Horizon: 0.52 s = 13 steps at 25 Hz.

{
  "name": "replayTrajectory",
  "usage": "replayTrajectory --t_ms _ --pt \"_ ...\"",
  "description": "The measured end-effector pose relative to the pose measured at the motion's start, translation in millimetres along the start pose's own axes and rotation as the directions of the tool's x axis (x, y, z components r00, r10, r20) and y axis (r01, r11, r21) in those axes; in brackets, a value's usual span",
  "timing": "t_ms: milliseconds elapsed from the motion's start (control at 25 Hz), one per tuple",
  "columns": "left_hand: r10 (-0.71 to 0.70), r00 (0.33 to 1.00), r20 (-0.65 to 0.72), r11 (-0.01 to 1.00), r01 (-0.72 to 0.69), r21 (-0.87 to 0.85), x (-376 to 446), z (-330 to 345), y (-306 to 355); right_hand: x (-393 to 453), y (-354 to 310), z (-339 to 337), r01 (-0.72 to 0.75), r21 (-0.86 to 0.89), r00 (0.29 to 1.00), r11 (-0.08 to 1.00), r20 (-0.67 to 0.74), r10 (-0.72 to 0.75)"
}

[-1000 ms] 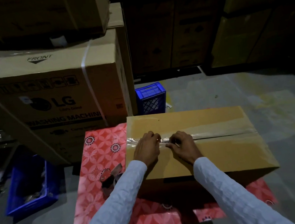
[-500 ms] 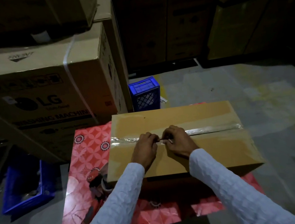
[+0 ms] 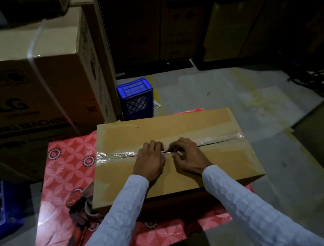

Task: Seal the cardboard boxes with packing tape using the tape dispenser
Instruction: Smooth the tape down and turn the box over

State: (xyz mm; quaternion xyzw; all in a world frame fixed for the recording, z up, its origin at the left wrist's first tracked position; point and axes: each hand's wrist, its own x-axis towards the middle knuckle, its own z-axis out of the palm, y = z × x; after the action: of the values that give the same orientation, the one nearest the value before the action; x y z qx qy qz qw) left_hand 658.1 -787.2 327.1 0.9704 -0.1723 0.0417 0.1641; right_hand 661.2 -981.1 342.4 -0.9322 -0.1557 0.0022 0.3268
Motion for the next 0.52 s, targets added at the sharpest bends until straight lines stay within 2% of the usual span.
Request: replayTrajectory --t_ms 200,320,400,520 --pt "0.0 0.998 0.06 0.999 0.002 -0.035 16 1 37 5 3 -2 0.019 0.015 0.999 1.0 -0.026 -0.018" --pt "-0.079 0.996 0.029 0.997 0.08 -0.019 14 8 40 11 23 -22 0.021 0.05 1.0 0.998 0.007 -0.022" --pt "-0.149 0.989 0.016 0.988 0.149 0.034 20 9 53 12 45 -38 0.05 0.022 0.999 0.999 -0.023 -0.049" --pt "-0.217 0.976 0.021 0.976 0.217 -0.028 40 13 98 15 66 -52 0.054 0.089 0.998 0.995 0.038 -0.058"
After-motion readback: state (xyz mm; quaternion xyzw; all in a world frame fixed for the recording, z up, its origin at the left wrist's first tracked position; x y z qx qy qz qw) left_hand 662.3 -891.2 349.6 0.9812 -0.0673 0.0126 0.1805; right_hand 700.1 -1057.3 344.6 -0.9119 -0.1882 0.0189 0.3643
